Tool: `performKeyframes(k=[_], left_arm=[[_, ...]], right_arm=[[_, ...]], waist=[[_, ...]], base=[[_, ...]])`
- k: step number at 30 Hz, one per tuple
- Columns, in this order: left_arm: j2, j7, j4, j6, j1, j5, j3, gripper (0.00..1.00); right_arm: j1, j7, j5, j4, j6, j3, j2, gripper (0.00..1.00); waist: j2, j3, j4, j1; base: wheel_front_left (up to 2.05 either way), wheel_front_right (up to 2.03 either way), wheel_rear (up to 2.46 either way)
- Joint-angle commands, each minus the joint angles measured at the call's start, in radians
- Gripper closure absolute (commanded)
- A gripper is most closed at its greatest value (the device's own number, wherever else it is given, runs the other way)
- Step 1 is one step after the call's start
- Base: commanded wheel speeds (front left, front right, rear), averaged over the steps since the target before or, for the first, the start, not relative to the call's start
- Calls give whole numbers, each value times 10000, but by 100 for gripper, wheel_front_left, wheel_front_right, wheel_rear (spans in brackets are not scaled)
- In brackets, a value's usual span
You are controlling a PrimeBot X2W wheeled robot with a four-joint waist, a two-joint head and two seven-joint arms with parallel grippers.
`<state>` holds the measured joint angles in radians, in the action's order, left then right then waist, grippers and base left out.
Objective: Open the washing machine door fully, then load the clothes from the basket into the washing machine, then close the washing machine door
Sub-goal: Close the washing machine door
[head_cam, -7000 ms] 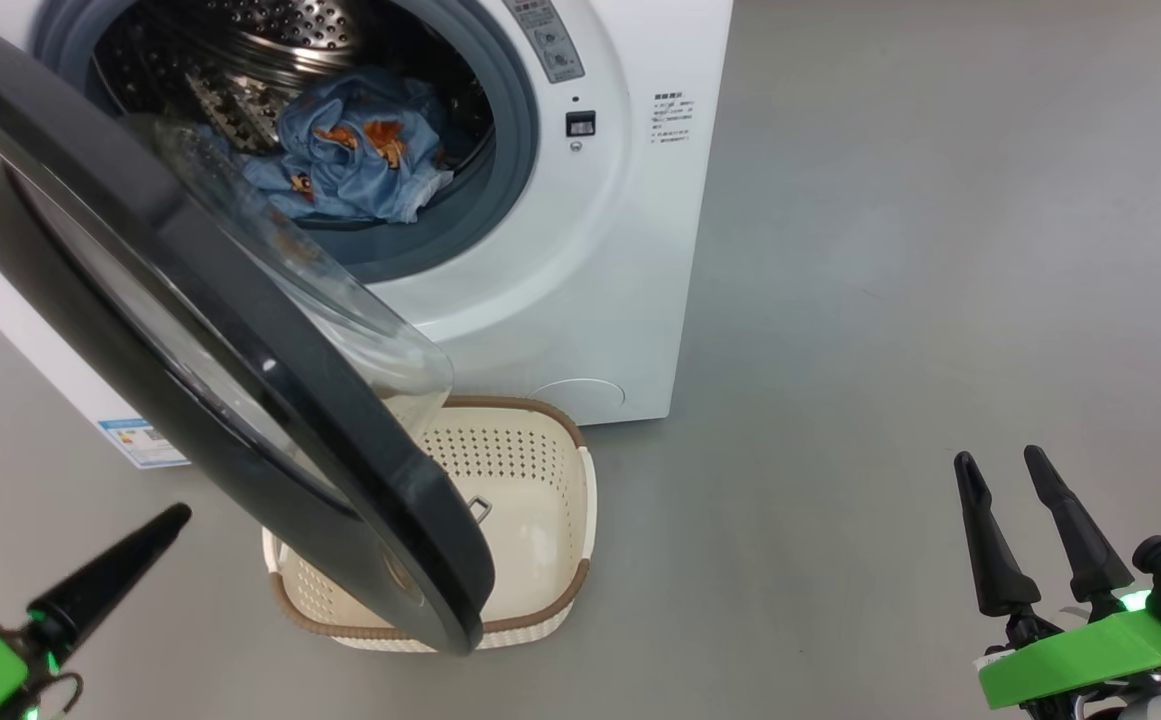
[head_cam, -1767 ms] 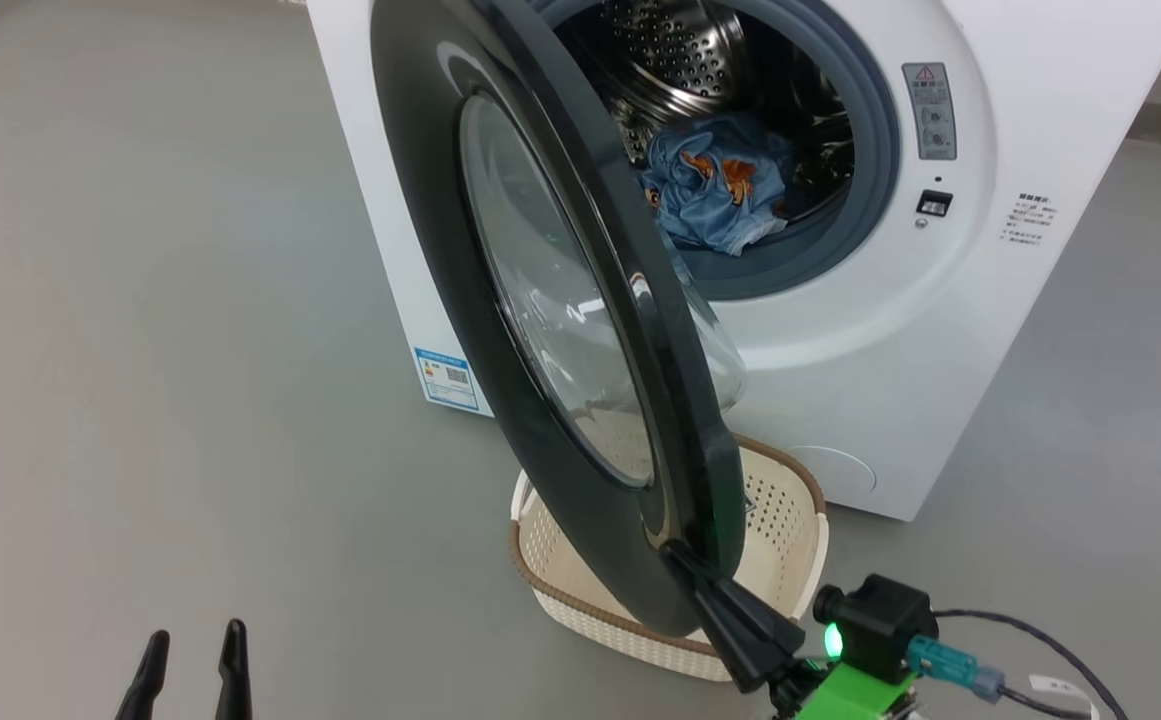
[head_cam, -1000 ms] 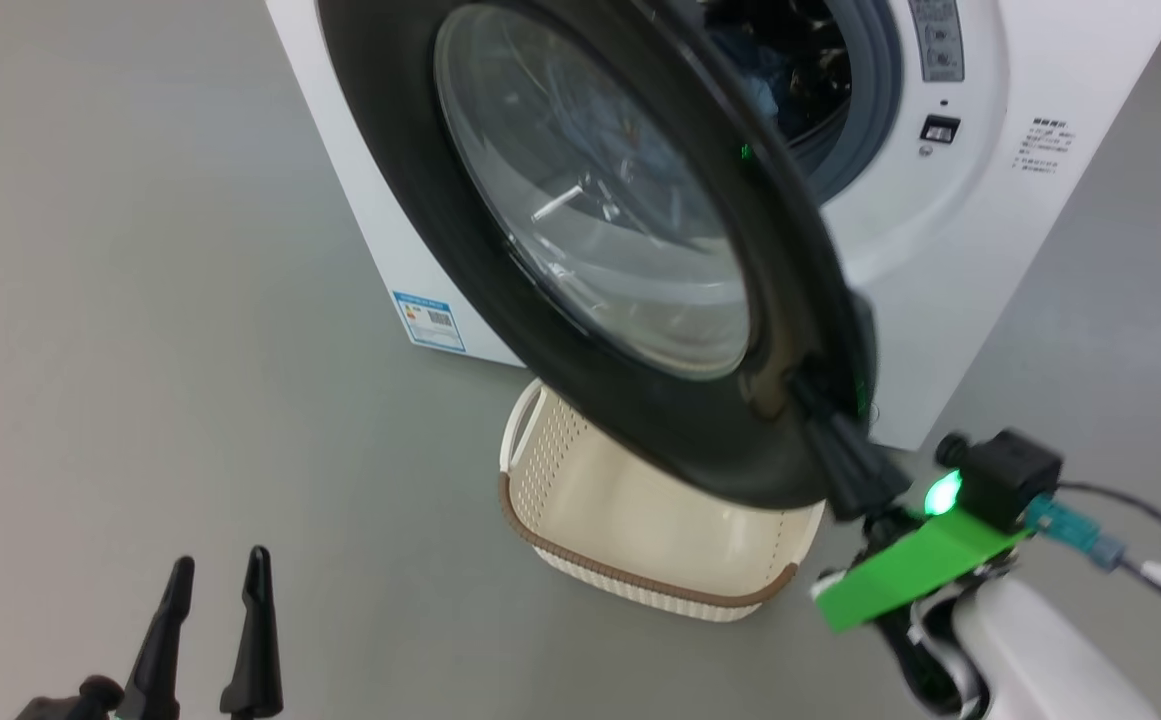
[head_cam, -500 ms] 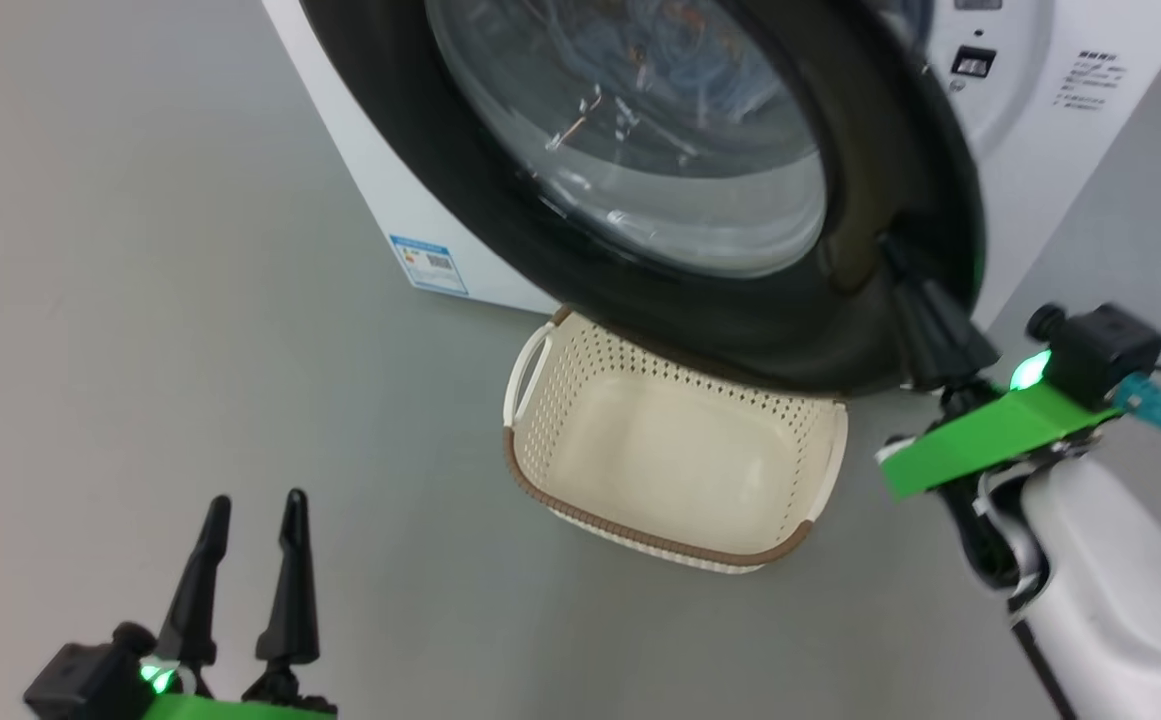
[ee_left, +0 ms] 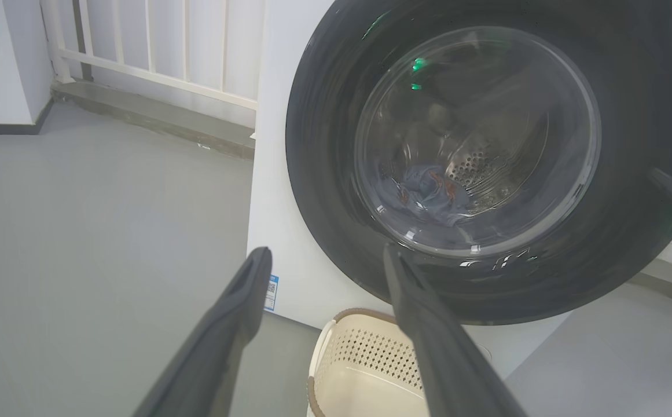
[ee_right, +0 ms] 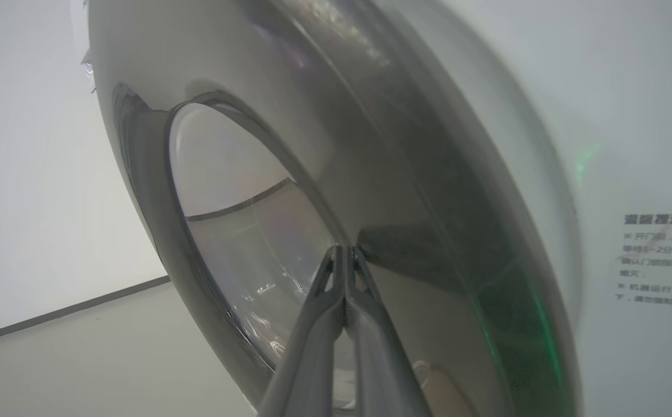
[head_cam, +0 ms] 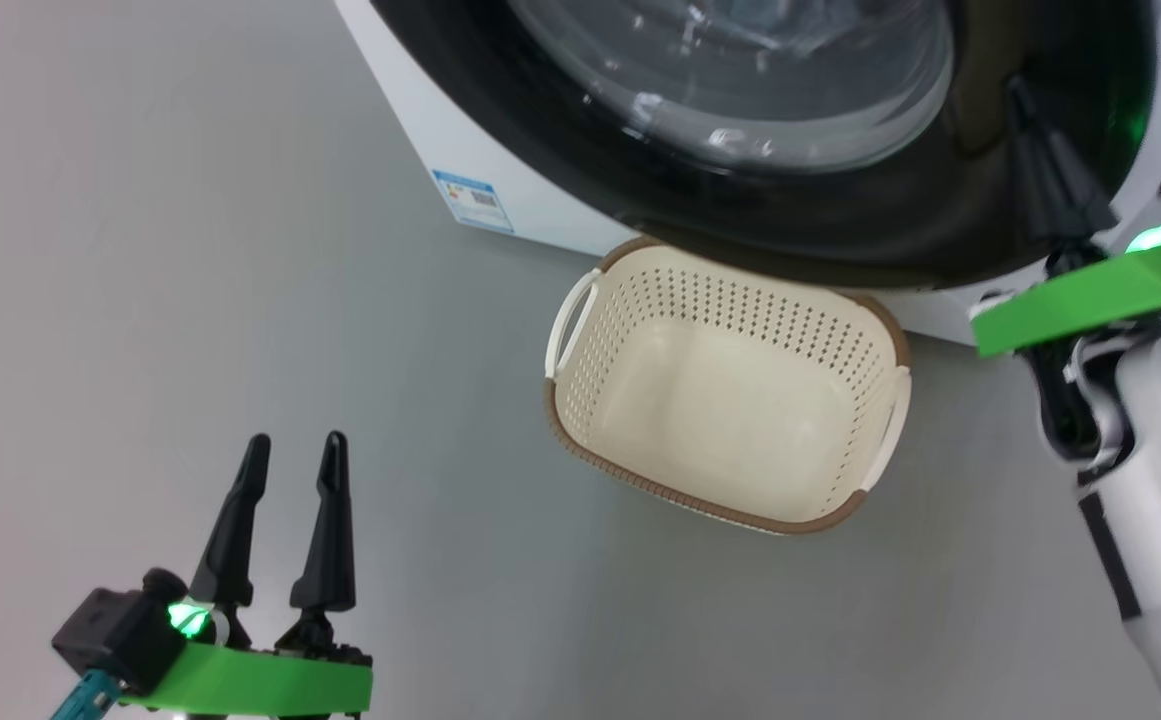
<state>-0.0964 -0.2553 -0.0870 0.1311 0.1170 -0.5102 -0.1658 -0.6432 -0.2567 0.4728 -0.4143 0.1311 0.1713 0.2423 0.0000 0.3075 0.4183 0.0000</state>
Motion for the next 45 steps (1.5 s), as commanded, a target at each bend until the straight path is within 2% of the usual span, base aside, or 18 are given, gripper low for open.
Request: performKeyframes(k=[1,18,23,29,30,31,32,33,34,35,39,45], left_arm=[[-111,-65,259,-4,323,-54,275,0],[-28,-65,215,-4,1035,-180,-106,0],[-35,-65,164,-4,1106,-169,-47,0],[-106,-65,-190,-4,983,-71,37,0],[-126,-65,-251,-4,950,-60,71,0],[-144,-65,-304,-4,915,-49,108,0],[-164,-65,-346,-4,876,-37,145,0],[-187,-65,-380,-4,829,-27,186,0],[-214,-65,-407,-4,777,-16,227,0],[-242,-65,-419,-4,728,-16,246,0],[-479,-65,-437,-4,530,-32,189,0],[-744,-65,-505,-4,270,32,304,0]], right_arm=[[-394,-51,-155,153,-4,-65,-33,100],[-2371,-51,-912,-497,-4,-1493,-193,100],[-2339,-51,-885,-527,-4,-993,-344,100],[-1548,-51,-594,-473,-4,-243,-389,100],[-1393,-51,-531,-426,-4,-157,-395,96],[-1229,-51,-469,-390,-4,-26,-403,84],[-1071,-51,-375,-350,-4,72,-416,62],[-914,-51,-315,-298,-4,147,-423,46],[-752,-51,-289,-262,-4,265,-423,12],[-594,-51,-238,-219,-4,349,-438,0],[-39,-51,-86,-155,-4,764,-412,0],[708,-51,85,-77,-4,745,-462,0]], waist=[[0,267,181,0],[0,1099,412,0],[0,1124,300,0],[0,724,95,0],[0,633,54,0],[0,535,10,0],[0,428,-35,0],[0,320,-86,0],[0,212,-143,0],[0,105,-196,0],[0,-299,-431,0],[0,-848,-894,0]], base=[[0,0,0],[0,0,0],[0,0,0],[0,0,0],[0,0,0],[0,0,0],[0,0,0],[0,0,0],[0,0,0],[0,0,0],[0,0,0],[0,0,0]])
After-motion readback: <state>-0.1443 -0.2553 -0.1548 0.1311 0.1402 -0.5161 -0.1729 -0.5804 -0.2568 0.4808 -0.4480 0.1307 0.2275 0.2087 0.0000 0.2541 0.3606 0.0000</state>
